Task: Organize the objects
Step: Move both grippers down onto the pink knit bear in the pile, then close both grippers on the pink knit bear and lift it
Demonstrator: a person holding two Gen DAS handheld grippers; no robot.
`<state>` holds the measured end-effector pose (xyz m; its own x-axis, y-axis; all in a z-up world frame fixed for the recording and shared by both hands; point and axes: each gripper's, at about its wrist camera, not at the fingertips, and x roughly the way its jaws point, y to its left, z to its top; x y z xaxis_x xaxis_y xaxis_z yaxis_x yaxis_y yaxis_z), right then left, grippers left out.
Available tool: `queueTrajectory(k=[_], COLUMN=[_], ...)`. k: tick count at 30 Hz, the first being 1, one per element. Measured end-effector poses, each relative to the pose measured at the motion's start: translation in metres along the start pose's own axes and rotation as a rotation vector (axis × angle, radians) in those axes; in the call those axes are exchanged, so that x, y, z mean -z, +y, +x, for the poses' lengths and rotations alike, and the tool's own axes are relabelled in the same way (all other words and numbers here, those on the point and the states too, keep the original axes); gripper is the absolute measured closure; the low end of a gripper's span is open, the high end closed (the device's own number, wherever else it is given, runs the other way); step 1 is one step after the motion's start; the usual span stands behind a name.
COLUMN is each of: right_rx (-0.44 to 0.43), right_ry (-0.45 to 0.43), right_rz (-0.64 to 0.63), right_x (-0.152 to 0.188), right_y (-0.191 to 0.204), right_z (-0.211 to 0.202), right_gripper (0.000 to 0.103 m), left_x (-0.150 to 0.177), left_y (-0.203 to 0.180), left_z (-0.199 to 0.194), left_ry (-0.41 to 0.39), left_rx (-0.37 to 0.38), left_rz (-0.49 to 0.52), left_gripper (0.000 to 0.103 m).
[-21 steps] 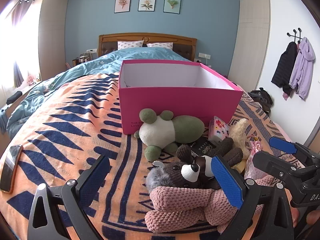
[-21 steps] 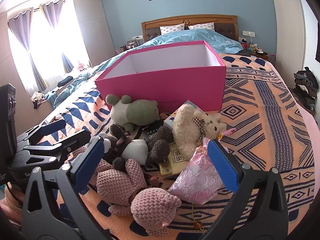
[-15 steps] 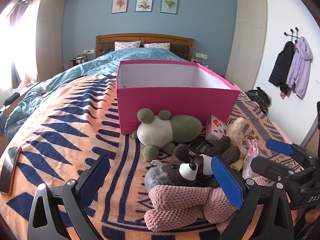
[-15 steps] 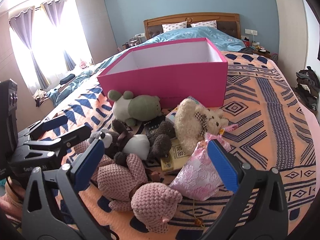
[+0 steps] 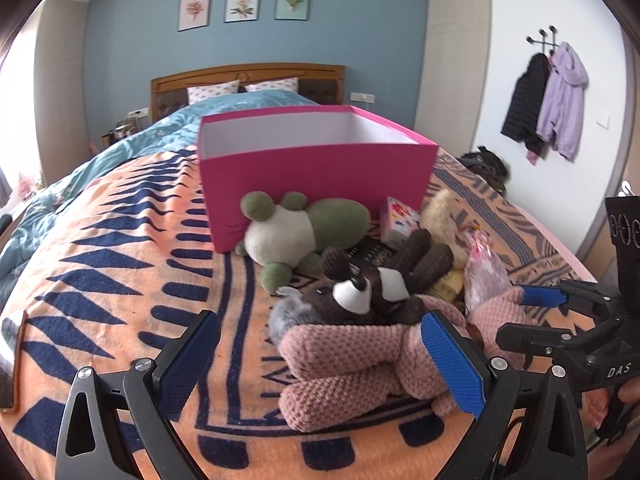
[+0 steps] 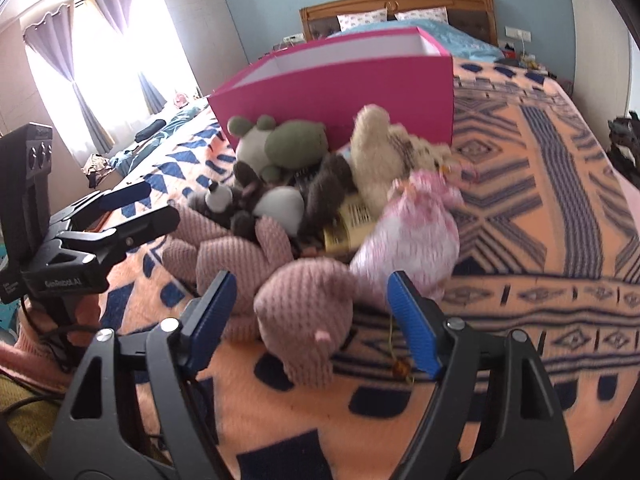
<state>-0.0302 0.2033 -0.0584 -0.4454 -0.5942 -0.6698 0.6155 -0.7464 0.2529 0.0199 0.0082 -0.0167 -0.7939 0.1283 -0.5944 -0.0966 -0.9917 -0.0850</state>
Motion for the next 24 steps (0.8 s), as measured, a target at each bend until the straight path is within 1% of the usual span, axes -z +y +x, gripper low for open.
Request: queueTrajectory(k=[1,2,4,5,9,11,13,15,17,18,21,23,24], right_rx=[-0.006,-0.015,-0.029,-0.020,-0.039,-0.074,-0.102,-0.090,-0.113,-0.124,-0.150,-0.156,-0.159], right_ry=[0.006,0.008,0.029,0.034,0.029,0.028,0.001,-0.031,-0.051,-0.066,-0.116,-0.136,-0.144], right_rz=[0.003,0.005,0.005,0.006,0.024,0.039,0.046,0.028,0.038,0.040,0.021,0.001,-0.010], right_x=[0.002,0.004,0.005,0.006,0.006,0.004,-0.001,-0.009,-0.017,-0.023,-0.042,-0.052,-0.058], right_y=[0.000,0.001,0.003,0.003,0.000,-0.002,-0.004,-0.002,-0.003,-0.003,0.000,0.005,0.007], right_z=[0.001,0.002,0.008,0.011,0.010,0.006,-0.005,-0.017,-0.026,-0.030,-0.041,-0.045,-0.046], right_gripper=[0.028,0.038,0.050,0.050,0.051,0.052,0.052,0.052,0.052,0.052,0.052,0.052,0.052], left_x=[0.001,0.001,0.003,0.004,0.006,0.007,0.006,0.004,0.001,-0.002,-0.012,-0.024,-0.030], left_y=[-0.003,-0.004,-0.007,-0.009,-0.012,-0.011,-0.012,-0.014,-0.016,-0.018,-0.020,-0.018,-0.016], left_z=[0.001,0.002,0.003,0.002,0.001,-0.001,-0.006,-0.013,-0.019,-0.022,-0.024,-0.024,-0.023], left_ry=[0.001,0.015,0.029,0.025,0.039,0.046,0.038,0.022,0.011,0.006,-0.007,-0.014,-0.017], left_rx=[0.009,0.014,0.020,0.026,0.051,0.077,0.112,0.141,0.191,0.215,0.250,0.273,0.277], left_rz=[0.007,0.013,0.035,0.042,0.067,0.071,0.078,0.094,0.102,0.108,0.118,0.103,0.097], left_gripper=[0.002,0.002,0.002,0.002,0.002,0.002,0.002,0.002,0.002,0.004,0.017,0.019,0.023])
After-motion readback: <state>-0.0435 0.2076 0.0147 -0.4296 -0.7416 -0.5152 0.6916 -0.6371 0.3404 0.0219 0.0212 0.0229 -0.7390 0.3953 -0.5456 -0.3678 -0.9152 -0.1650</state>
